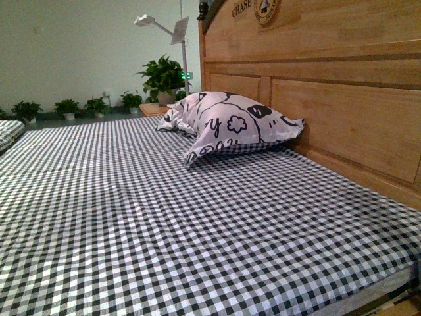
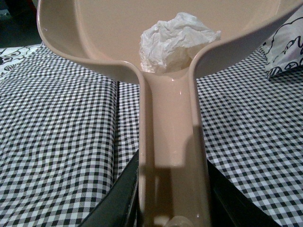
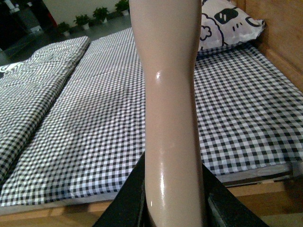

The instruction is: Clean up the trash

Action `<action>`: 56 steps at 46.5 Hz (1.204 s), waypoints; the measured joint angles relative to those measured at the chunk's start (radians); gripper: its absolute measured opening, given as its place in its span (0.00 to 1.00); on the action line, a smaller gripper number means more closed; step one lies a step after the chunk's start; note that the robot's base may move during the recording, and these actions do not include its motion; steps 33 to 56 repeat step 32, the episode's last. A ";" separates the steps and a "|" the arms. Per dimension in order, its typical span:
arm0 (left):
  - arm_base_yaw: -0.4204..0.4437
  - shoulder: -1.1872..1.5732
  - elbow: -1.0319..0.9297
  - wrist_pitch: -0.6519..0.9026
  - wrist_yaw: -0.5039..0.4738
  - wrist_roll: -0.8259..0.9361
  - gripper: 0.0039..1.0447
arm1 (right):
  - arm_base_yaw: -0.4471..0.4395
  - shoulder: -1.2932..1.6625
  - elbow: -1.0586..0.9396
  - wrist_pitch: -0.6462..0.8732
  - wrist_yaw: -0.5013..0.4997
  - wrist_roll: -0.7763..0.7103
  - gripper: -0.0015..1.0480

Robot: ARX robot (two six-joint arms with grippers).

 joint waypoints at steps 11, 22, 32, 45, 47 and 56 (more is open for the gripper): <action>0.000 0.000 0.000 0.000 0.000 0.000 0.26 | 0.000 0.000 0.000 0.000 0.000 0.000 0.19; 0.000 0.000 0.000 0.000 0.000 0.000 0.26 | 0.000 0.000 0.000 0.000 0.000 0.000 0.19; 0.000 0.000 0.000 0.000 0.000 0.000 0.26 | 0.000 0.000 0.000 0.000 0.000 0.000 0.19; 0.000 0.000 0.000 0.000 0.000 0.000 0.26 | 0.000 0.000 0.000 0.000 0.000 0.000 0.19; 0.000 0.000 0.000 0.000 0.000 0.000 0.26 | 0.000 0.000 0.000 0.000 0.000 0.000 0.19; 0.000 0.000 0.000 0.000 0.000 0.000 0.26 | 0.000 0.000 0.000 0.000 0.000 0.000 0.19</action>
